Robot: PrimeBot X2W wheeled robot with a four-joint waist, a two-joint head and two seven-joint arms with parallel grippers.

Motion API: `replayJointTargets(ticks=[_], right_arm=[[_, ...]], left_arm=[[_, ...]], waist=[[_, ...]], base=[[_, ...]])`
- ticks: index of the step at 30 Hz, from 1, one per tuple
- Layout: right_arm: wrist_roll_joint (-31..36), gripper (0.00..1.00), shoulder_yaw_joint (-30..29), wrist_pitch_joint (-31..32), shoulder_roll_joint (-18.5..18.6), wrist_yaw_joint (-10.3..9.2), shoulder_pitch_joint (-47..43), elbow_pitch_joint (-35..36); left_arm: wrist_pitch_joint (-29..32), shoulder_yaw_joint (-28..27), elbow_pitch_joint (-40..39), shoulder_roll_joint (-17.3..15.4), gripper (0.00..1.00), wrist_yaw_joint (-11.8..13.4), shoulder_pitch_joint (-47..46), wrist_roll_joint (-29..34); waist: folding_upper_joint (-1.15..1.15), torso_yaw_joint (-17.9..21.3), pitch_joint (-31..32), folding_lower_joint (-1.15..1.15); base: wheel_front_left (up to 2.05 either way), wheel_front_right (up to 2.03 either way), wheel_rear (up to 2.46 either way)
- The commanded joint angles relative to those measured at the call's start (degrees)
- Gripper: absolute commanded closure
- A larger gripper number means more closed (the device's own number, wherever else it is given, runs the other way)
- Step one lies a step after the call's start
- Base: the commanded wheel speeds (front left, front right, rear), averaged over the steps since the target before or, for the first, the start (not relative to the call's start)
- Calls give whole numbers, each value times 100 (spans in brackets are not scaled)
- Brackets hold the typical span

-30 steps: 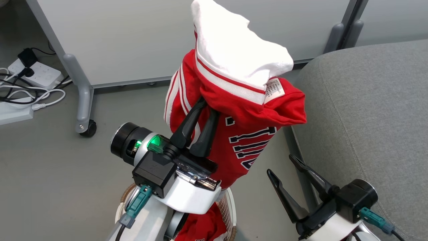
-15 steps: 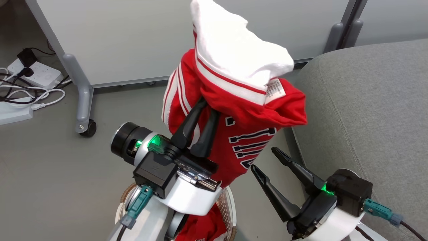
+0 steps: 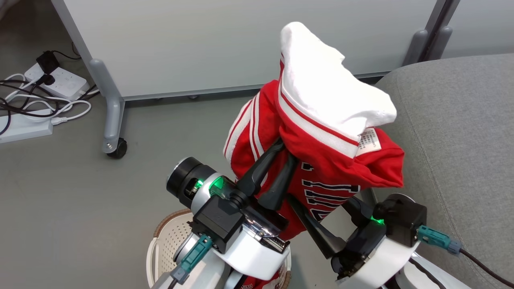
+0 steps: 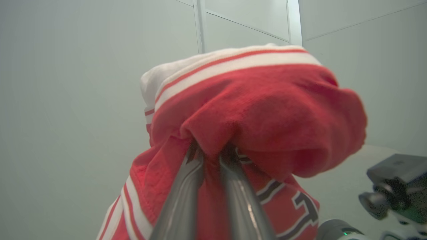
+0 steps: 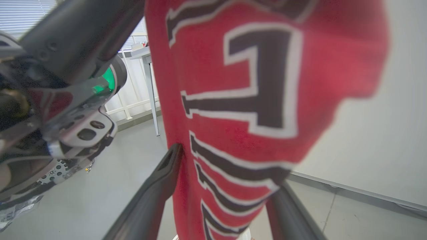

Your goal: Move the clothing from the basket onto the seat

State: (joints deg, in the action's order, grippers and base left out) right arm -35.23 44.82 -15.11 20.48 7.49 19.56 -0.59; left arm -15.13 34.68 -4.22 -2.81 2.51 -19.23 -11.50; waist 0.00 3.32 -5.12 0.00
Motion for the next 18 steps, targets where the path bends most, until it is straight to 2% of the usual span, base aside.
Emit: replayJointTargets(ticks=[1, 12, 13, 14, 18], right_arm=[[-11, 0, -2, -7, 3, 1, 72, -22], [175, 0, -76, -7, -360, 1, 240, -391], [246, 63, -122, -7, -371, 1, 251, -439], [320, 100, -213, -7, -412, 1, 244, -479], [497, 100, -430, -7, -584, 2, 92, -546]], left_arm=[[-4, 12, 7, -15, 100, -28, -97, -35], [-4, 339, 141, -15, 100, -68, -142, -141], [-4, 351, 156, -16, 100, -71, -142, -148], [-4, 364, 173, -15, 100, -70, -145, -126], [-4, 315, 214, -17, 100, 23, -108, -47]], waist=[[0, -11, -6, 0], [0, -93, -23, 0], [0, -94, -19, 0], [0, -94, -12, 0], [0, -102, 8, 0]], base=[[0, 0, 0], [0, 0, 0], [0, 0, 0], [0, 0, 0], [0, 0, 0]])
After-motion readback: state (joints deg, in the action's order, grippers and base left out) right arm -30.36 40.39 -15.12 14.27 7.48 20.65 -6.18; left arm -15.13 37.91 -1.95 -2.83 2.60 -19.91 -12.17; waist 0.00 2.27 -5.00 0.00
